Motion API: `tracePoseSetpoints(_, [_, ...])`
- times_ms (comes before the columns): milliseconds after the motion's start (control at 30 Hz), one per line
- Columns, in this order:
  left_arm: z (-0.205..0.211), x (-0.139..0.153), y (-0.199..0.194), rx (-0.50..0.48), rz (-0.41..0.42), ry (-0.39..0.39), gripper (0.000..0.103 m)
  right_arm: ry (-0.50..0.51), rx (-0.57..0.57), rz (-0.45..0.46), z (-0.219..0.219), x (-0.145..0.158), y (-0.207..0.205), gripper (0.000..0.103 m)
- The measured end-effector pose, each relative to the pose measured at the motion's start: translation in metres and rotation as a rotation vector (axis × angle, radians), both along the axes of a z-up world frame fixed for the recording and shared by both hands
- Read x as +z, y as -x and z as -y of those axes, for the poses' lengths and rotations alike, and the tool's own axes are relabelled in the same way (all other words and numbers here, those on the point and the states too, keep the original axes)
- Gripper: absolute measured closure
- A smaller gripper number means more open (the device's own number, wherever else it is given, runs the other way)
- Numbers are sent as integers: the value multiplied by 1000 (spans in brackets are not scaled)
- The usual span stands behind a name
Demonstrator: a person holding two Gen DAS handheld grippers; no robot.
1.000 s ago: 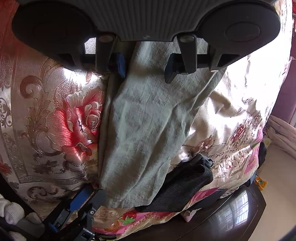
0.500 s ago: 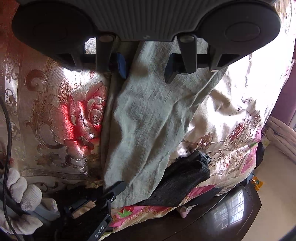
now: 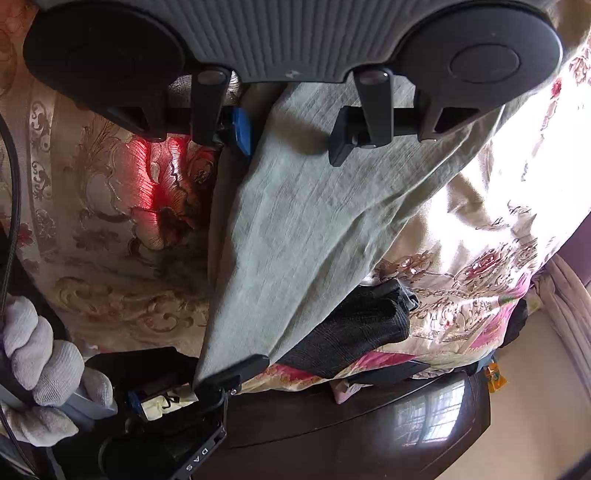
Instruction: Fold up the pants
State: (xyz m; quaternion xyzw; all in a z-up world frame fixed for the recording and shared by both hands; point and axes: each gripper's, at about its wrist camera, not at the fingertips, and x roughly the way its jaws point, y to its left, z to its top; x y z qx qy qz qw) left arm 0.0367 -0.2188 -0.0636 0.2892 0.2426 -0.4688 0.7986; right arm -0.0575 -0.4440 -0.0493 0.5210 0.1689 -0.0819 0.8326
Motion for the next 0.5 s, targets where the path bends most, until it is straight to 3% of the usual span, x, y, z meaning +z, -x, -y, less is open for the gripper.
tracePoseSetpoints(167, [-49, 12, -2, 65, 19, 76, 44, 131, -4, -18, -17, 44, -10, 99])
tracePoseSetpoints(333, [-131, 9, -25, 276, 15, 86, 39, 289, -20, -59, -30, 95, -28, 99])
tracePoseSetpoints(500, [-190, 8, -36, 443, 10, 124, 39, 407, -120, -214, -24, 103, -35, 99])
